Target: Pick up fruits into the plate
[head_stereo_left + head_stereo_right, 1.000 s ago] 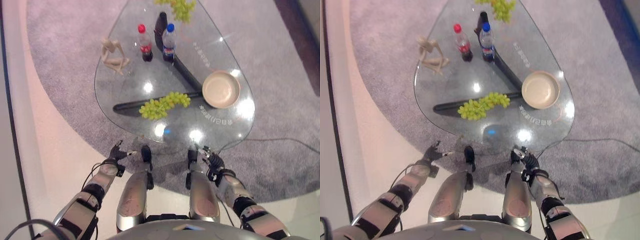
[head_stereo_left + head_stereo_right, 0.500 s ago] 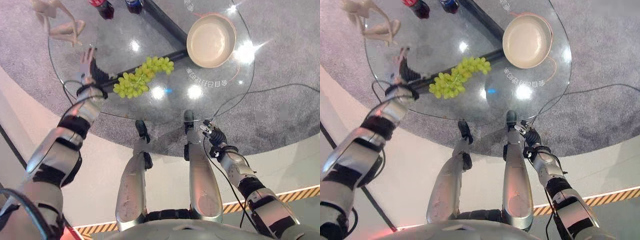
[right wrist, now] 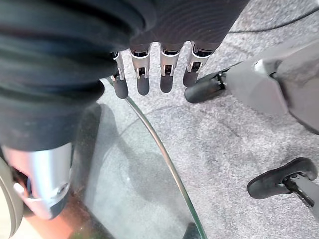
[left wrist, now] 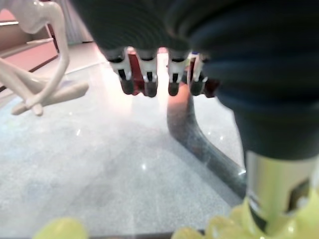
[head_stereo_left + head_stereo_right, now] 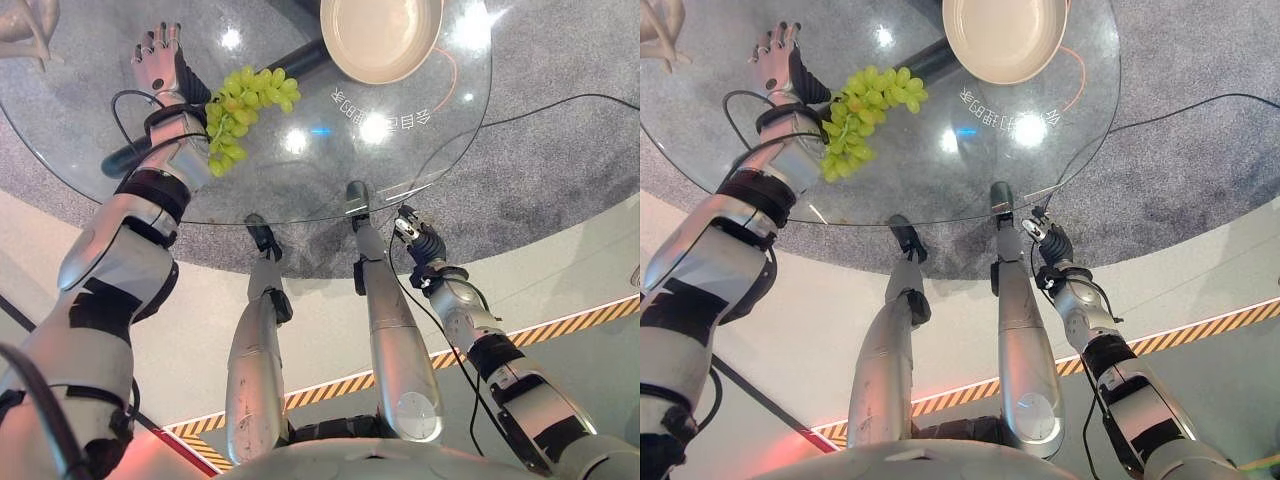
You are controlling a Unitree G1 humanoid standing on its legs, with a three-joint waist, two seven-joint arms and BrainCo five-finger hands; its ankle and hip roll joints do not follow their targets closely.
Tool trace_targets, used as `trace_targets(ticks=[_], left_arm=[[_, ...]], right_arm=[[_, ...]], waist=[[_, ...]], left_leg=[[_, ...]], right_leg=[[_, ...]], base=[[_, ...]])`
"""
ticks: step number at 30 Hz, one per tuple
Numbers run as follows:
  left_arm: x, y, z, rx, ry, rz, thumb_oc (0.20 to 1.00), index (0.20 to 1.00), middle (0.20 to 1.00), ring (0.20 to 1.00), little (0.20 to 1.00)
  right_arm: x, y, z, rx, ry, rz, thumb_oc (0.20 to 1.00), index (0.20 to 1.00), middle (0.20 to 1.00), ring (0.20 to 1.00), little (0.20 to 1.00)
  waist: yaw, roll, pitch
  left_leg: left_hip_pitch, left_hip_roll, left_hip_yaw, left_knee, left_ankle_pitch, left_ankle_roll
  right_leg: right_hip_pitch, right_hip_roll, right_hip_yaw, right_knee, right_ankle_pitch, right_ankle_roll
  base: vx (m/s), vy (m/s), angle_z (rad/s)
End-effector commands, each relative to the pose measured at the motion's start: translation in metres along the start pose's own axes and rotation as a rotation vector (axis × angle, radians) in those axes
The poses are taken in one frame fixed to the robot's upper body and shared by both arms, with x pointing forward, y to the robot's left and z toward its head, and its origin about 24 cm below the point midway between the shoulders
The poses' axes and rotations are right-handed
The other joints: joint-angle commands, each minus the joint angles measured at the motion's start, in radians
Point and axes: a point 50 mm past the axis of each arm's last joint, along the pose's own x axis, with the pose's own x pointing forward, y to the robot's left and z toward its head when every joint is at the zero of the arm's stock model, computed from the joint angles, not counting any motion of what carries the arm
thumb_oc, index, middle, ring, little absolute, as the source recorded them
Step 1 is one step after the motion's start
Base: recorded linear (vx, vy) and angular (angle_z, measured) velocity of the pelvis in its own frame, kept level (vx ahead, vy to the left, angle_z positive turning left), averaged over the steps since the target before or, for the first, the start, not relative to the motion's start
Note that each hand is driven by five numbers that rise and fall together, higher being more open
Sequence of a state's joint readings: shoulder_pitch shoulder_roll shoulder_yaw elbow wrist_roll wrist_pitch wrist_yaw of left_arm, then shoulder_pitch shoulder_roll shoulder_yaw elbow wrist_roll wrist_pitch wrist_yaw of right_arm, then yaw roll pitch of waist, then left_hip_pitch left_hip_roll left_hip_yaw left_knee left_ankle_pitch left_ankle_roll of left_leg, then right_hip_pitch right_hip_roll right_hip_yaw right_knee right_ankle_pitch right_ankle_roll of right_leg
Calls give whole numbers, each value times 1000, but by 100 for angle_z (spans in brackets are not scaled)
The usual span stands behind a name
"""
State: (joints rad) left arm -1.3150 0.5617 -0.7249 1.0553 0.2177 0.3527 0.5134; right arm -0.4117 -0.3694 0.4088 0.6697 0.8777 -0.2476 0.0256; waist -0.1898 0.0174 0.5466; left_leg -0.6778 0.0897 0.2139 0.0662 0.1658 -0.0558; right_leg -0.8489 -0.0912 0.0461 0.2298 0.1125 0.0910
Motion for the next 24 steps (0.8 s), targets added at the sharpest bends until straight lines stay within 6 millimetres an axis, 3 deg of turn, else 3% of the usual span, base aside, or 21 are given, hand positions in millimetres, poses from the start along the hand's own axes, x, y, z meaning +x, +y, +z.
trace_targets(ticks=[1,11,16,24], left_arm=[[-1,-9,-29,111,115,-71,1000,1000,1000,1000,1000],[-7,-23,-50,161,229,-180,1000,1000,1000,1000,1000],[-13,-32,-53,-6,245,-158,1000,1000,1000,1000,1000],[-15,-25,-53,-248,216,-44,1000,1000,1000,1000,1000]], right_arm=[[-3,17,-4,79,-37,53,1000,1000,1000,1000,1000],[-3,22,2,131,-68,77,1000,1000,1000,1000,1000],[-5,22,0,134,-68,85,1000,1000,1000,1000,1000],[-17,17,-6,145,-72,57,1000,1000,1000,1000,1000]], waist=[[-17,-50,-27],[-38,-66,-27],[-32,-65,-27],[-3,-49,-27]], left_leg=[[-97,-26,-114,124,-94,-28],[-148,-27,-112,148,-105,-30],[-156,-27,-118,149,-108,-28],[-148,-43,-136,150,-109,-22]], right_leg=[[-25,72,-10,93,-82,-12],[-76,83,-3,101,-79,-15],[-84,88,2,102,-82,-19],[-72,78,-18,106,-87,-19]], base=[[12,-41,5],[7,-7,-1],[11,-4,-1],[4,-1,0]])
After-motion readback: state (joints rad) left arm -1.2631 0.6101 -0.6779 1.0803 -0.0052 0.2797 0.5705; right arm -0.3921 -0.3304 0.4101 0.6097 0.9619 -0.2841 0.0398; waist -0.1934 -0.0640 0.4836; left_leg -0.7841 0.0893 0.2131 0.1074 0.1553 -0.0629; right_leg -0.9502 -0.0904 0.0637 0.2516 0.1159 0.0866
